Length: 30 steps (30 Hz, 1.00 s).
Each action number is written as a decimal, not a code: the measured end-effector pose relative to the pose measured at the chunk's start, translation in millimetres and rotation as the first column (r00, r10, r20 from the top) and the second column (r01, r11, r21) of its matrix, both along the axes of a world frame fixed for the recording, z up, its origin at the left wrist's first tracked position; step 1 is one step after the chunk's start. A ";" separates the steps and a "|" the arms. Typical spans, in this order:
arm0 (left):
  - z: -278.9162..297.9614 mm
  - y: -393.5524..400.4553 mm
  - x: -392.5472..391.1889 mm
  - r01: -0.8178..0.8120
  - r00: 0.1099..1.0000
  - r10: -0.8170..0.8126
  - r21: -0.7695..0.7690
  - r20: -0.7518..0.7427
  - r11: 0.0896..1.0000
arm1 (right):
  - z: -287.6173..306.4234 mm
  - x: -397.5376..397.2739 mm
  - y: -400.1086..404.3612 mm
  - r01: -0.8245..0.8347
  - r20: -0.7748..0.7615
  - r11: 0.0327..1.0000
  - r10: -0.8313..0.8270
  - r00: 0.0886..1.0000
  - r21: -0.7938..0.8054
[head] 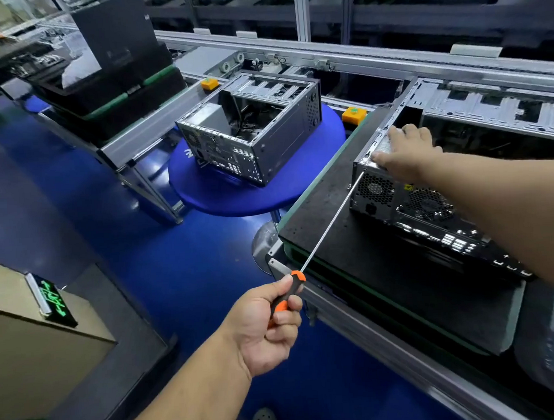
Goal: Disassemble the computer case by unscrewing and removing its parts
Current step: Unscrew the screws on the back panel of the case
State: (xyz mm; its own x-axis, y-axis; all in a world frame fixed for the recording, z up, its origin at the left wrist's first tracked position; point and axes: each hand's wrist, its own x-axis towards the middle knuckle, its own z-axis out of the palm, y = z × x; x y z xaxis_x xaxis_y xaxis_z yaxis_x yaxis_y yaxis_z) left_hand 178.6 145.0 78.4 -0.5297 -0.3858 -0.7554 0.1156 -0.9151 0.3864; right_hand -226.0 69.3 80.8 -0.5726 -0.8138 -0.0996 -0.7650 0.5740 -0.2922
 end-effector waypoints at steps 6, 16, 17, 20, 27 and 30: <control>4.5 -14.5 4.9 0.058 0.992 -0.033 -0.204 0.126 0.977 | 6.7 4.9 8.1 -0.004 -0.001 0.992 0.004 1.000 -0.129; 17.1 -27.8 7.6 0.407 0.845 -0.049 -0.581 0.532 0.705 | -4.6 96.0 69.4 -0.107 0.013 0.720 0.159 0.987 -0.685; 17.8 -27.9 7.7 0.417 0.841 -0.057 -0.577 0.538 0.702 | -11.1 107.8 71.5 -0.030 0.113 0.701 0.157 0.981 -0.712; 18.9 -29.7 7.7 0.449 0.822 -0.089 -0.546 0.562 0.707 | -16.3 126.8 60.4 0.487 0.740 0.737 0.027 0.672 -0.469; 22.0 -29.9 5.8 0.393 0.861 -0.237 -0.293 0.449 0.871 | -0.6 111.6 45.3 0.547 0.998 0.837 0.032 -0.061 0.007; 20.3 -28.7 6.5 0.383 0.880 -0.271 -0.246 0.389 0.890 | -1.9 111.1 45.8 0.524 0.999 0.852 0.012 -0.038 0.010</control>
